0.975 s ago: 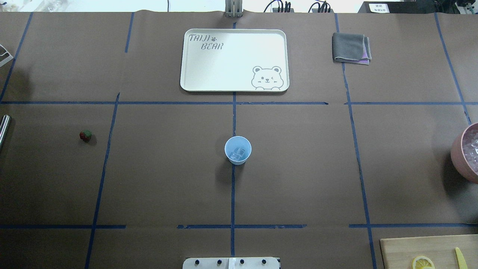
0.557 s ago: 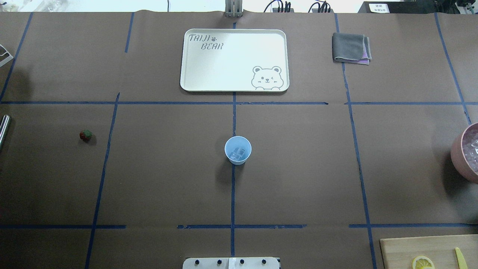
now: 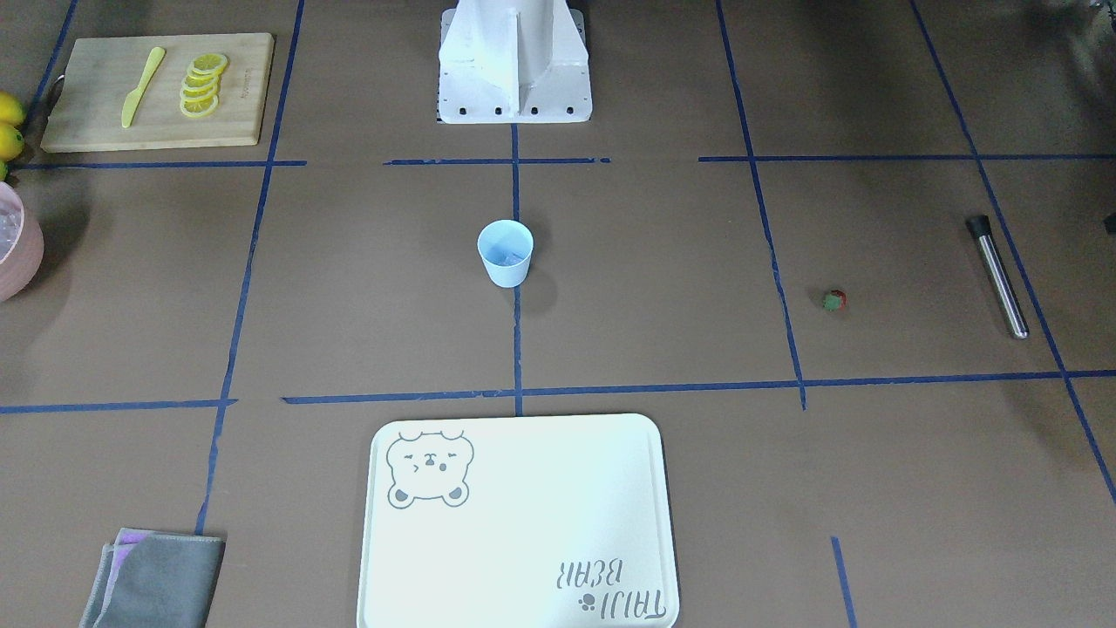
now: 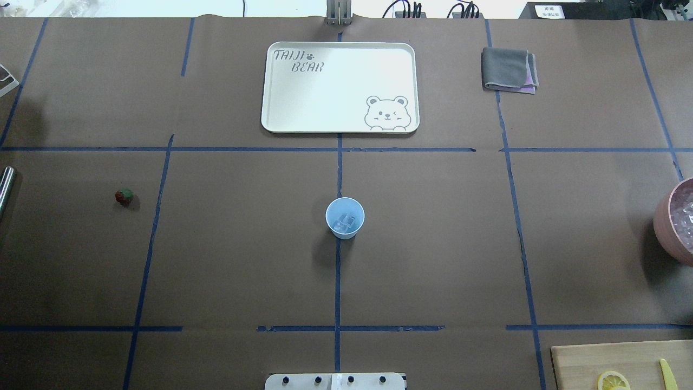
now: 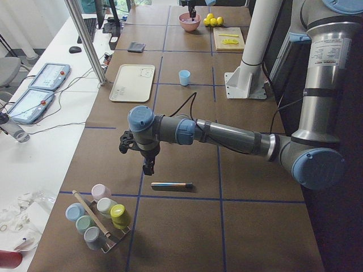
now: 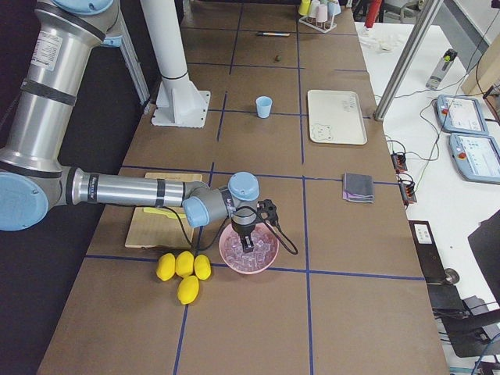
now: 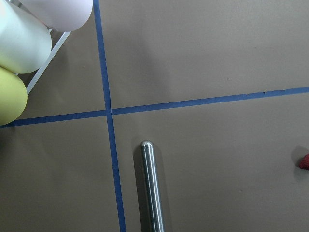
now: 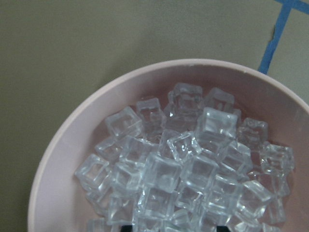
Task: Mash ice and strawberries in cup
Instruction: 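Lower the right gripper into the ice and grasp a third cube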
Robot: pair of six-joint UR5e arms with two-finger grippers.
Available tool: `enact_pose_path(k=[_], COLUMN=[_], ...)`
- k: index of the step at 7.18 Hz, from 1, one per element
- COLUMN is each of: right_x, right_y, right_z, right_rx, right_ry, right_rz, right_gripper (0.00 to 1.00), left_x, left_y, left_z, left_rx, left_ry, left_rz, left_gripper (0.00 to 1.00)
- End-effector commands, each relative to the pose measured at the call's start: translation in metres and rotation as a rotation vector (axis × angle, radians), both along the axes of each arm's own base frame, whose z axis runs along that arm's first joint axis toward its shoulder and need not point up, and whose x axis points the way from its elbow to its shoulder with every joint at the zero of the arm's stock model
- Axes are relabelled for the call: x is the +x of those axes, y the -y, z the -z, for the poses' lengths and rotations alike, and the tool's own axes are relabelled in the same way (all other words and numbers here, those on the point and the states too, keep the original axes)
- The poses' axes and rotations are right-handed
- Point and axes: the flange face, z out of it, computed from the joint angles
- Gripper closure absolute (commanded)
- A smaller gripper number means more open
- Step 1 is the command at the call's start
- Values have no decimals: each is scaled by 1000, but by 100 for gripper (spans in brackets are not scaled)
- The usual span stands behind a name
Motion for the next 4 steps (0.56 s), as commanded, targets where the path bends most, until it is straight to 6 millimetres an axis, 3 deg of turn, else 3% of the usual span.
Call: enact_pose_path(k=[1,4], right_x=[-5,-4], right_y=[-2,-4], right_z=[-3,-5], right_rx=[-6,-11], right_ry=[-2,-4], right_rz=[15,15], right_gripper=[40,40], left_x=[0,0], left_y=[0,0], left_z=[0,1], left_rx=[0,0], left_ry=[0,0], left_rz=[0,1], left_gripper=[0,0])
